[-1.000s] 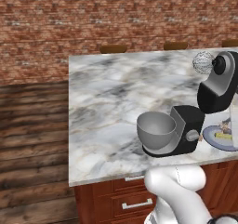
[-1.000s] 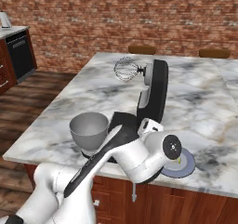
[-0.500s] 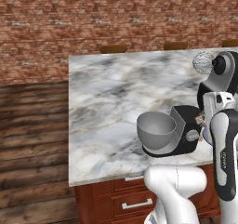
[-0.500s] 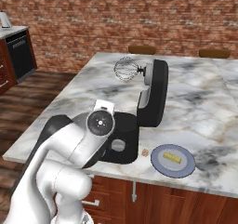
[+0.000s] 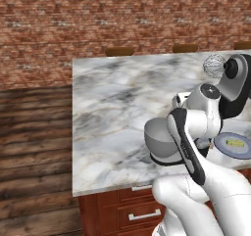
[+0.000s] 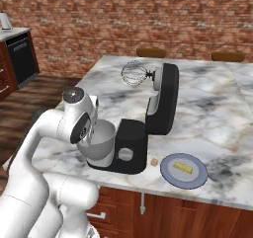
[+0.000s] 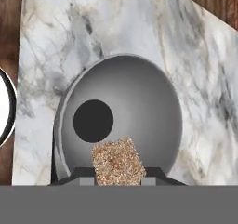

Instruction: Add butter and sugar cubes to the stand mixer bowl and then turn on the stand mixer to begin making frosting.

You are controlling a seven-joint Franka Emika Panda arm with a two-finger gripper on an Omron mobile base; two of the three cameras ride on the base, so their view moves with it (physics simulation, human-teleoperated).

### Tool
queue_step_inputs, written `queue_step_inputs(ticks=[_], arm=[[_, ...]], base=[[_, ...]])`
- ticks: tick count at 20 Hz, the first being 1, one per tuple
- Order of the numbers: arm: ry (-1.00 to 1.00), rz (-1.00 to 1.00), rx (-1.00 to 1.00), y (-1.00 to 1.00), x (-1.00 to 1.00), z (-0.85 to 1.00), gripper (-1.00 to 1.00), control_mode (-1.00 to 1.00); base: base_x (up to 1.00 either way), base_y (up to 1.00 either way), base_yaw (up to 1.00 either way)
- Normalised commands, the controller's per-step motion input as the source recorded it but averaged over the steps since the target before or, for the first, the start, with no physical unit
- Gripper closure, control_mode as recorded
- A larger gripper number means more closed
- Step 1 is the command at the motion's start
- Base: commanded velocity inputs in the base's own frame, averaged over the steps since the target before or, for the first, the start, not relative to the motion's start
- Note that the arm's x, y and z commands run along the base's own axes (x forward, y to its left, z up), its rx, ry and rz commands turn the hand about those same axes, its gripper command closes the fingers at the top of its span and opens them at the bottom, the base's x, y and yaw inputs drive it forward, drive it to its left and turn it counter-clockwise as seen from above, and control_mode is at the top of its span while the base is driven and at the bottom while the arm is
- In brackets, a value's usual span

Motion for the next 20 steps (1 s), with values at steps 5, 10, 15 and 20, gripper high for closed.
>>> queue_step_inputs(ticks=[5,10,15,20], arm=[[0.25,0.00,-0.15,0.40,0.78,-0.27,1.00,-1.00],[0.11,0.00,-0.07,0.07,0.43,-0.43,1.00,-1.00],[0.12,0.00,-0.03,0.00,0.18,-0.58,1.00,-1.00],[0.07,0.00,-0.01,0.00,0.11,-0.55,1.00,-1.00]], base=[[0.00,0.00,0.00],[0.00,0.00,0.00],[0.00,0.00,0.00],[0.00,0.00,0.00]])
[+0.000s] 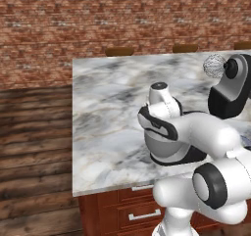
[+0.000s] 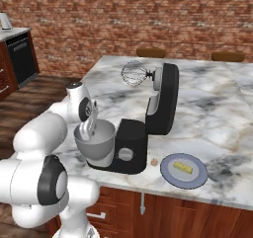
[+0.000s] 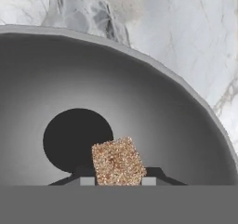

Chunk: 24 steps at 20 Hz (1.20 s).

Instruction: Add butter and sugar cubes to the stand mixer bowl and then turn on the stand mixer to begin making frosting.

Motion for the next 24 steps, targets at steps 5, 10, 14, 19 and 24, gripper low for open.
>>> queue_step_inputs(ticks=[5,10,14,19,24], arm=[[0.05,0.00,0.00,0.00,0.04,-0.51,1.00,-1.00],[0.05,0.00,-0.01,0.00,0.05,-0.50,-1.00,-1.00],[0.01,0.00,0.00,-0.11,-0.18,-0.05,-1.00,-1.00],[0.00,0.05,0.01,-0.12,-0.29,0.24,-1.00,-1.00],[0.00,0.07,0.06,-0.20,-0.55,0.81,-1.00,-1.00]], base=[[0.00,0.00,0.00],[0.00,0.00,0.00],[0.00,0.00,0.00],[0.00,0.00,0.00],[0.00,0.00,0.00]])
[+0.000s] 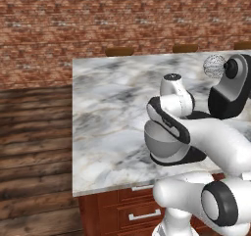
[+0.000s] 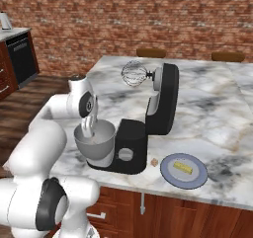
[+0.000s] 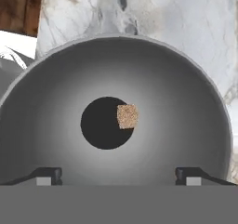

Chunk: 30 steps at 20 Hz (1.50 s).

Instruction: Add butter and sugar cubes to the stand mixer bowl and then turn on the stand mixer to begin making frosting.

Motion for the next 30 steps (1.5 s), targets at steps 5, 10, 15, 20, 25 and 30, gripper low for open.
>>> queue_step_inputs(ticks=[5,10,15,20,25,30], arm=[[-0.09,0.02,0.11,-0.34,-1.00,0.47,-1.00,-1.00],[-0.20,0.00,0.18,-0.52,-1.00,0.27,-1.00,-1.00],[-0.13,0.03,0.23,-0.61,-0.99,0.13,-1.00,-1.00],[-0.09,0.01,0.27,-0.74,-0.73,0.08,-1.00,-1.00],[-0.01,0.00,0.29,-0.87,-0.27,0.13,-1.00,-1.00],[0.00,0.00,0.28,-0.84,-0.03,0.00,-1.00,-1.00]], base=[[0.00,0.00,0.00],[0.00,0.00,0.00],[0.00,0.00,0.00],[0.00,0.00,0.00],[0.00,0.00,0.00],[0.00,0.00,0.00]])
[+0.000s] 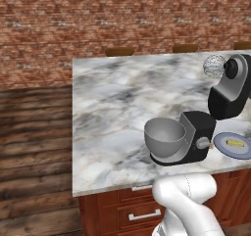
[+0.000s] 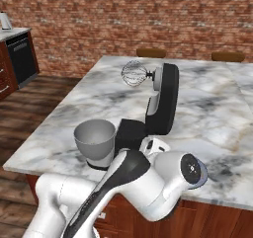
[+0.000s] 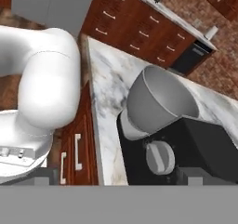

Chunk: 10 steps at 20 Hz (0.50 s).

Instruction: Add butter and sugar cubes to the stand mixer bowl and then turn on the stand mixer to begin making frosting.

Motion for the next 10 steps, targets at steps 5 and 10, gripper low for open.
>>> queue_step_inputs(ticks=[5,10], arm=[[0.06,0.00,0.26,-0.68,0.07,-0.01,-1.00,-1.00],[0.23,-0.02,0.24,-0.58,0.37,-0.14,-1.00,-1.00]], base=[[0.00,0.00,0.00],[0.00,0.00,0.00]])
